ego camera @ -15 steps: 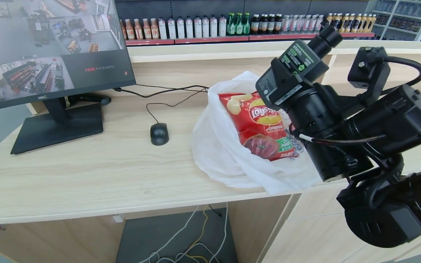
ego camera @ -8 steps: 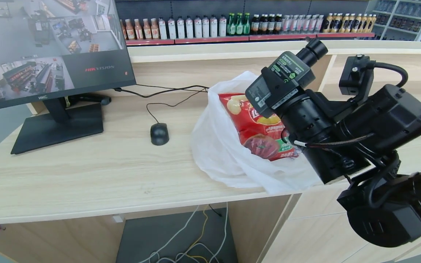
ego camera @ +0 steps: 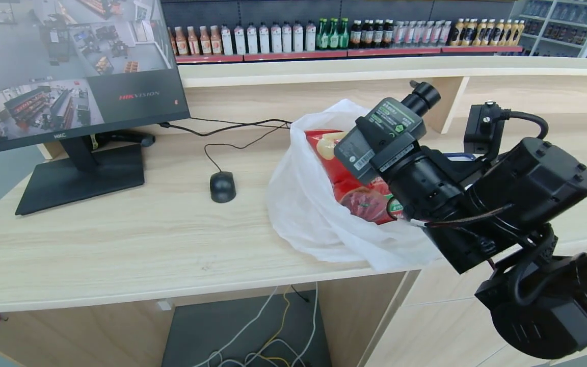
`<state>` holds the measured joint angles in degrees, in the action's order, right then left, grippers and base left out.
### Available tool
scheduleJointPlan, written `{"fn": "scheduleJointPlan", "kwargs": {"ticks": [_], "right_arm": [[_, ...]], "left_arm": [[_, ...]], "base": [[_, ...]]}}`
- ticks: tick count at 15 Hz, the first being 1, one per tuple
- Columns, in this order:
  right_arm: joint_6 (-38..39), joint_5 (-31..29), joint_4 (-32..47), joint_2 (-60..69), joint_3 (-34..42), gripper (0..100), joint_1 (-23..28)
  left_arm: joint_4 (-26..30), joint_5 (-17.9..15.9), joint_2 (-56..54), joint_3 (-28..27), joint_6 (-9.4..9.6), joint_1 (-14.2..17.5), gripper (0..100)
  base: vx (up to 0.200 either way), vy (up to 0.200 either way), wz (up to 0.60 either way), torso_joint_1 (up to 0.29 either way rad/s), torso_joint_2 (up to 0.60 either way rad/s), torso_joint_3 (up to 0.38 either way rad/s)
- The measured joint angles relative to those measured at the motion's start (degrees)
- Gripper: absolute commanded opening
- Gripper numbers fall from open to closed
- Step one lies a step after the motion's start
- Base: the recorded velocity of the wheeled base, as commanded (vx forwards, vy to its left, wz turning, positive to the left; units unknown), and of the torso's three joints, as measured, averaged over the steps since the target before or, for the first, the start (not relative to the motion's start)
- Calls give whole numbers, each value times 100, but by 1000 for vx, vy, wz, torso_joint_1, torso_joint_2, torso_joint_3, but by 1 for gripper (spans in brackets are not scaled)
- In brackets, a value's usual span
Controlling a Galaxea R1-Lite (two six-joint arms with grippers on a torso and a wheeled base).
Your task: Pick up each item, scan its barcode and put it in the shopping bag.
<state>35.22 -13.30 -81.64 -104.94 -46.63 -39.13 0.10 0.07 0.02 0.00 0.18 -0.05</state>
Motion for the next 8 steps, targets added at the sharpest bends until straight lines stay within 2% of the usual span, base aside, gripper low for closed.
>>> {"fn": "scheduleJointPlan", "kwargs": {"ticks": [6,8], "right_arm": [[343,334,1133,-187,-414,0,132],[371,468,1291,-272,-601,0,212]], "left_arm": [[0,0,0,0,0,0,100],[0,2,0,0,0,0,100]], "base": [[0,0,0,0,0,0],[0,0,0,0,0,0]]}}
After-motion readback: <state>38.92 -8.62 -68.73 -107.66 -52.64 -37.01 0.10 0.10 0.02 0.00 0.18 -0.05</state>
